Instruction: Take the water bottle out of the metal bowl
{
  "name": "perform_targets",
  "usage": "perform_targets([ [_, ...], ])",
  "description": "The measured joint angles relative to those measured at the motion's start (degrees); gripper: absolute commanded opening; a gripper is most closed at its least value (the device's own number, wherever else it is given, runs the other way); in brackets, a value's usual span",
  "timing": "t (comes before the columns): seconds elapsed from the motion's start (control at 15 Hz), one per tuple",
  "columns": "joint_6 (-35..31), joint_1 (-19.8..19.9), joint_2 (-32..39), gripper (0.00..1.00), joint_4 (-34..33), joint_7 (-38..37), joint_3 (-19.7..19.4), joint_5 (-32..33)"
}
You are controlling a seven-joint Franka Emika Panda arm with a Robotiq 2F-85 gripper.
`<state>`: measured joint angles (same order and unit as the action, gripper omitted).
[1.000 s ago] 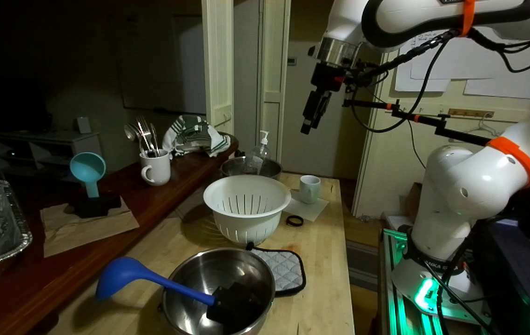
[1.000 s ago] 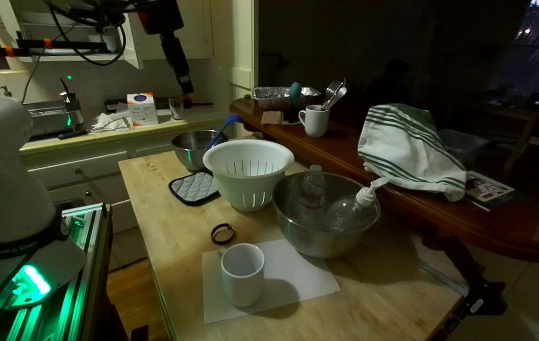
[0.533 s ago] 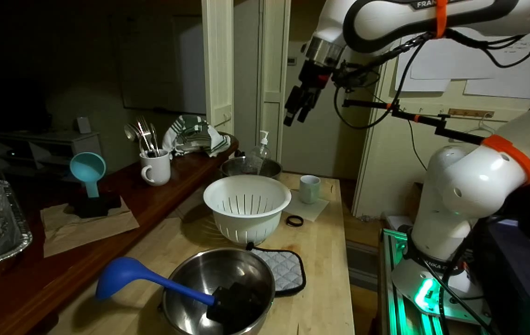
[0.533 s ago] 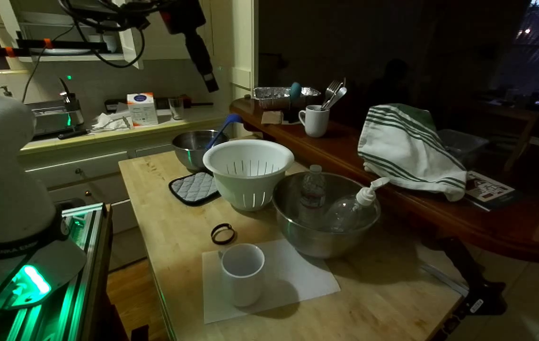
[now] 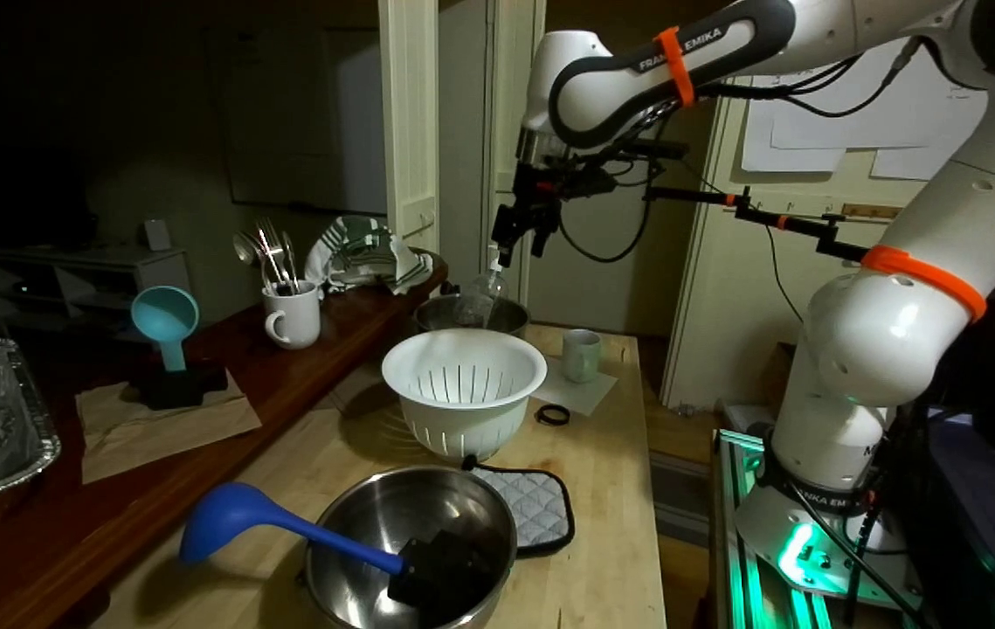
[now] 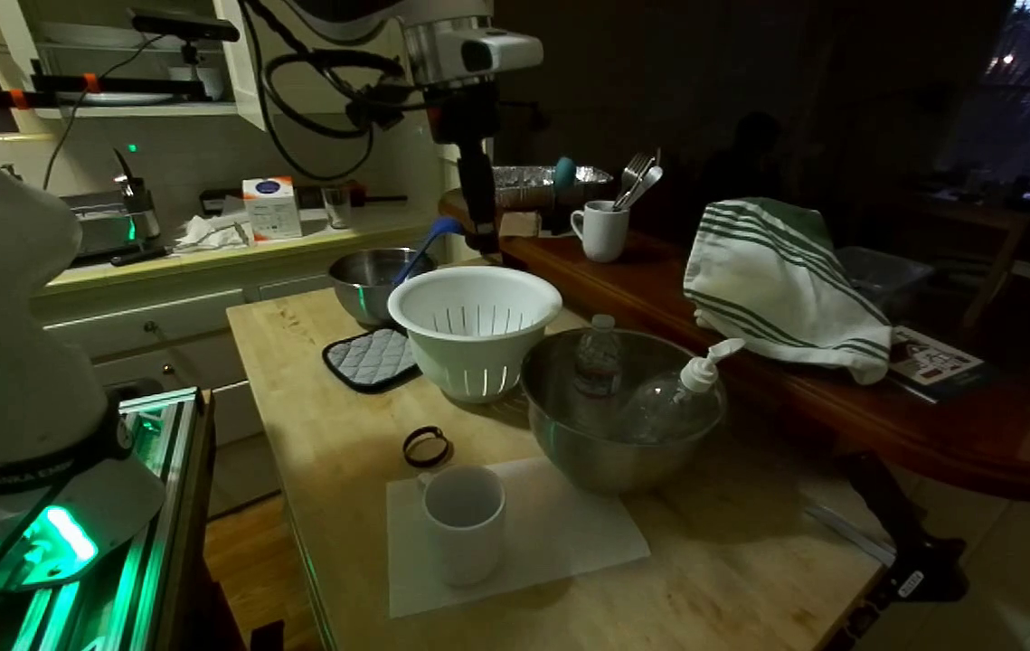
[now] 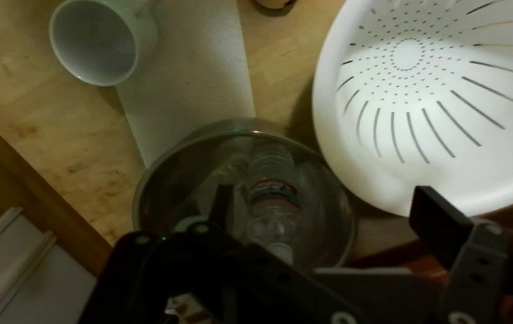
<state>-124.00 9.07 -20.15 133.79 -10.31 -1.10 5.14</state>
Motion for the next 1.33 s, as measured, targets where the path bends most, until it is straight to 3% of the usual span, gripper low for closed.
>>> perform_targets([
  [0.33,-0.3,1.6,4.9,1.0,-3.2,-2.2,-0.2,2.0],
  [0.53,-5.6,1.6,5.7,1.0,-3.3,-6.9,-0.3,2.1],
  [0.8,-11.8,1.6,12.0,1.0,-5.7,-11.7,-0.3,3.5],
  [1.33,-12.4,1.0,24.2,1.0,-14.0,-20.4,-3.0,10.6],
])
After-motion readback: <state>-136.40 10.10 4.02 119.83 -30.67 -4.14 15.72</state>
